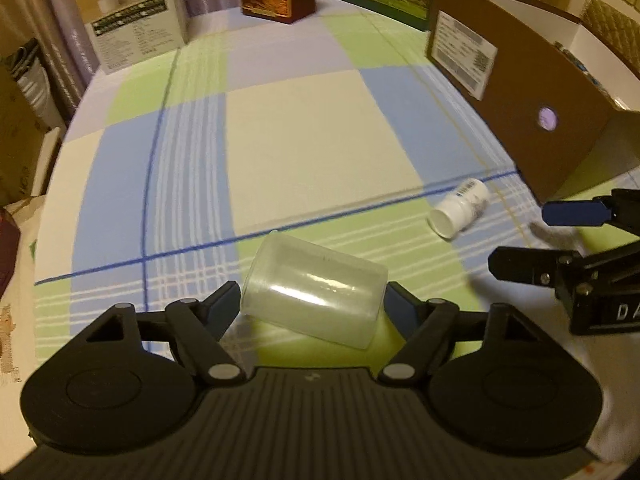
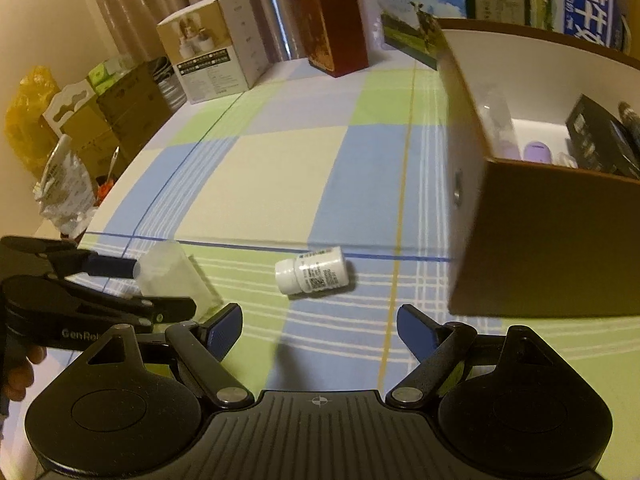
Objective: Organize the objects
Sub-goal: 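Grasp the clear plastic cup with the left gripper while right grasps the white pill bottle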
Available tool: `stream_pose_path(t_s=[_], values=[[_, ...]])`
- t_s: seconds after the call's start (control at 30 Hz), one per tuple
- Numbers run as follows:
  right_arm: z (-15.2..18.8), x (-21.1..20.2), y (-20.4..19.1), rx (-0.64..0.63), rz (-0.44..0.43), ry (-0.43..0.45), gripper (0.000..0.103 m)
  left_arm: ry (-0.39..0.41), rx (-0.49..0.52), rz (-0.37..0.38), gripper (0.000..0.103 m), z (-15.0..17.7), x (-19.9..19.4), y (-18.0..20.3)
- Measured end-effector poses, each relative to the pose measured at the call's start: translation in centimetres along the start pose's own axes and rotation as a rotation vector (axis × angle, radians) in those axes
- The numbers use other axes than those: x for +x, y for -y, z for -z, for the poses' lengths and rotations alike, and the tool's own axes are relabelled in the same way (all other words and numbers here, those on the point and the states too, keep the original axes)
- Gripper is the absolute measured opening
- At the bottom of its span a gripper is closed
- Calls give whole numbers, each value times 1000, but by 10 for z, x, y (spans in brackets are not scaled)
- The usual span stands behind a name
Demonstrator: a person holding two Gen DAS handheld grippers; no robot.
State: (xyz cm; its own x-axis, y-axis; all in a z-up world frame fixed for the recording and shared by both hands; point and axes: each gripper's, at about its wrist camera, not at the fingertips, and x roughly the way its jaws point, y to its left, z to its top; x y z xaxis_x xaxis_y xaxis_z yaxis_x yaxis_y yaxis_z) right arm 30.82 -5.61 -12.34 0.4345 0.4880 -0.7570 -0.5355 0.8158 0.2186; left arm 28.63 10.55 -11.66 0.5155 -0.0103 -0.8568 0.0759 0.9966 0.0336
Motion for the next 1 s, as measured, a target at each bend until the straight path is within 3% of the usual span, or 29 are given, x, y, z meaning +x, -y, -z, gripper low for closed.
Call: stream_pose_path(t_s=[0.2,0.4,0.47,0.53,1.0], values=[[-3,19,-13,-85,36,16,77,5,-96,-34,76,0,2,-13],[-5,42,-22,-134,86,1,61,7,-108,-44,76,-2,3,-13],[-6,46,-20,-131,84,-7,49,5,-114,-45,76,-2,3,-13],[-7,47,-20,-142,88,-6,45,4,-115,-48,75,-2,3,-13],[19,14,-6,-136,66,-39,44,-24,-94,-4,73,14,-11,16]])
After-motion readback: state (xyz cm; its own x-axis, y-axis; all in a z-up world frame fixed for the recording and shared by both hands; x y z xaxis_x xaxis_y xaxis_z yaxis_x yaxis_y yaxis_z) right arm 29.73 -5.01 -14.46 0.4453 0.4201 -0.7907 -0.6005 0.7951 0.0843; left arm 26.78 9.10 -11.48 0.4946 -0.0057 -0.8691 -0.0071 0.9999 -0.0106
